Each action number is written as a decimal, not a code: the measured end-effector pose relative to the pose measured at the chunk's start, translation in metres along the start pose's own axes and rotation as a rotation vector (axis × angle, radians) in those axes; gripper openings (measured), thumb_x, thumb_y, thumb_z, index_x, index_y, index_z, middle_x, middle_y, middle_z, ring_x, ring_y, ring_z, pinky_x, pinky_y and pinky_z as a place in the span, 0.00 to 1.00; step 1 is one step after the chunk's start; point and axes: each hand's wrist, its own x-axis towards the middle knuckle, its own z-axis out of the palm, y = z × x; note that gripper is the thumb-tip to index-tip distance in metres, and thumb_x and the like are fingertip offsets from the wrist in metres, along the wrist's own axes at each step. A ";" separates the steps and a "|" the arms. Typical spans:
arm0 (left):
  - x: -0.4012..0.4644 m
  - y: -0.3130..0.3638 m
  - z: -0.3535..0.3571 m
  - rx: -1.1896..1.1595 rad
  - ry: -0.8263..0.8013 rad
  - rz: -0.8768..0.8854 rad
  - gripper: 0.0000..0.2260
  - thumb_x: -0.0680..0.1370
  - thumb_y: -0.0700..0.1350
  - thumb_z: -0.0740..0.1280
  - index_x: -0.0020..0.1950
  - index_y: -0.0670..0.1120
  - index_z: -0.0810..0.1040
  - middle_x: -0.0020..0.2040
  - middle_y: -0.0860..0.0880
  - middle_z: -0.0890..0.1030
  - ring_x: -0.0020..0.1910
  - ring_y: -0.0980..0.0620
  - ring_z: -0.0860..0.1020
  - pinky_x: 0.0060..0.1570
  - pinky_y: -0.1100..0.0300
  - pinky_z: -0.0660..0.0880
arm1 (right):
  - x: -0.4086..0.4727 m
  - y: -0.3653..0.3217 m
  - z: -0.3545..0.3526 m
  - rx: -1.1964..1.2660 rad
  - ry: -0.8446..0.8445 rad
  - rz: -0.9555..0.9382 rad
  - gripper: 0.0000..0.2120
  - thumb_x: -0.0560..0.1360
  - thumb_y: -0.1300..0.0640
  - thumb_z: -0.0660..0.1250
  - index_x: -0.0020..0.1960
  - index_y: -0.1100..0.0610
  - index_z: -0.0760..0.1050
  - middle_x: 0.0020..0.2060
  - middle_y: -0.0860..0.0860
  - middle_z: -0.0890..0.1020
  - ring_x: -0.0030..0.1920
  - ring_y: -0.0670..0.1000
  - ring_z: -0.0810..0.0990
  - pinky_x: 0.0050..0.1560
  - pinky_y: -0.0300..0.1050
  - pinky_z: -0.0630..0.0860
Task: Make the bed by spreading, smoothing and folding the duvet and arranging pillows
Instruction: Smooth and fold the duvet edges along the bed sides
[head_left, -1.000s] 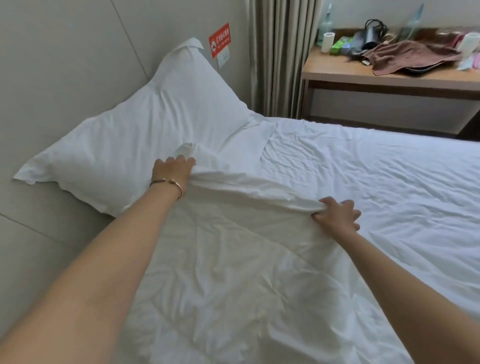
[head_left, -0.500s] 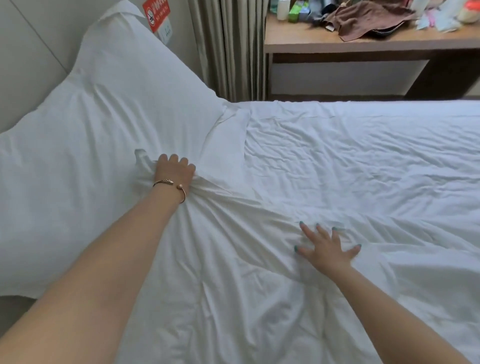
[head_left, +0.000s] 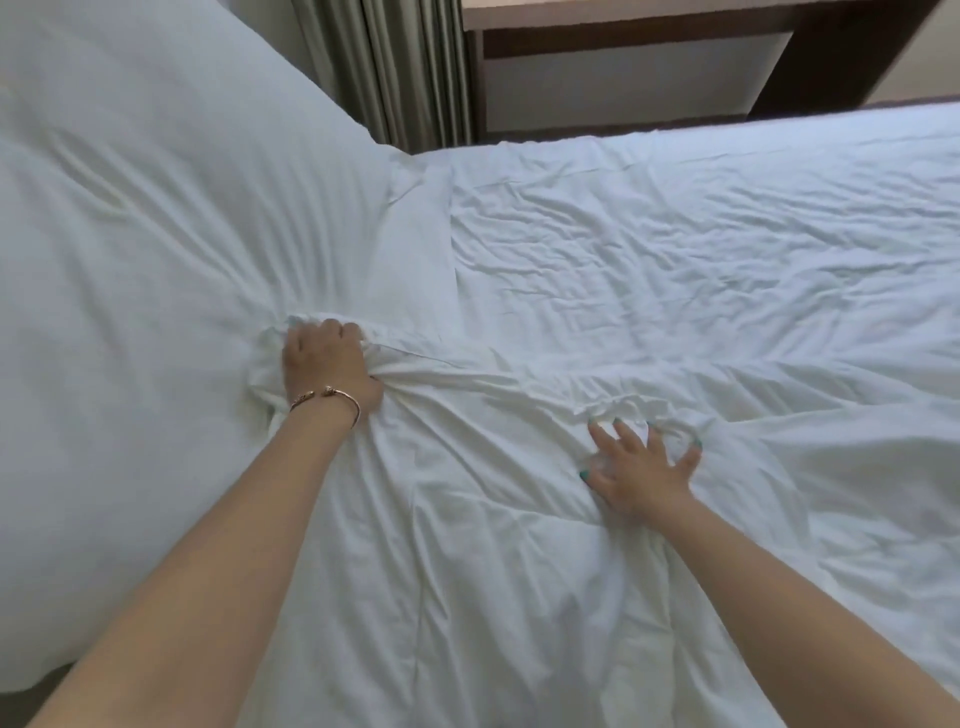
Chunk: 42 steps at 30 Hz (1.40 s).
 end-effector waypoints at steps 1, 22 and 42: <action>-0.011 0.009 -0.007 -0.041 0.115 0.002 0.23 0.68 0.43 0.66 0.63 0.47 0.73 0.64 0.46 0.73 0.68 0.43 0.66 0.72 0.50 0.46 | -0.005 0.007 -0.002 0.002 -0.002 -0.034 0.32 0.77 0.34 0.53 0.76 0.34 0.42 0.78 0.40 0.44 0.78 0.54 0.40 0.67 0.74 0.37; -0.202 0.498 0.062 -0.032 -0.537 0.070 0.53 0.63 0.76 0.63 0.71 0.64 0.27 0.75 0.45 0.28 0.73 0.41 0.28 0.61 0.24 0.39 | -0.007 0.400 -0.010 0.040 -0.038 0.020 0.49 0.64 0.26 0.65 0.70 0.26 0.32 0.74 0.41 0.30 0.71 0.66 0.26 0.62 0.80 0.41; -0.156 0.486 0.138 -0.182 -0.651 0.098 0.67 0.52 0.77 0.68 0.62 0.60 0.14 0.63 0.44 0.14 0.61 0.46 0.14 0.49 0.36 0.19 | 0.059 0.405 0.034 0.044 -0.022 -0.059 0.50 0.60 0.21 0.58 0.64 0.26 0.22 0.68 0.41 0.21 0.66 0.61 0.16 0.61 0.77 0.31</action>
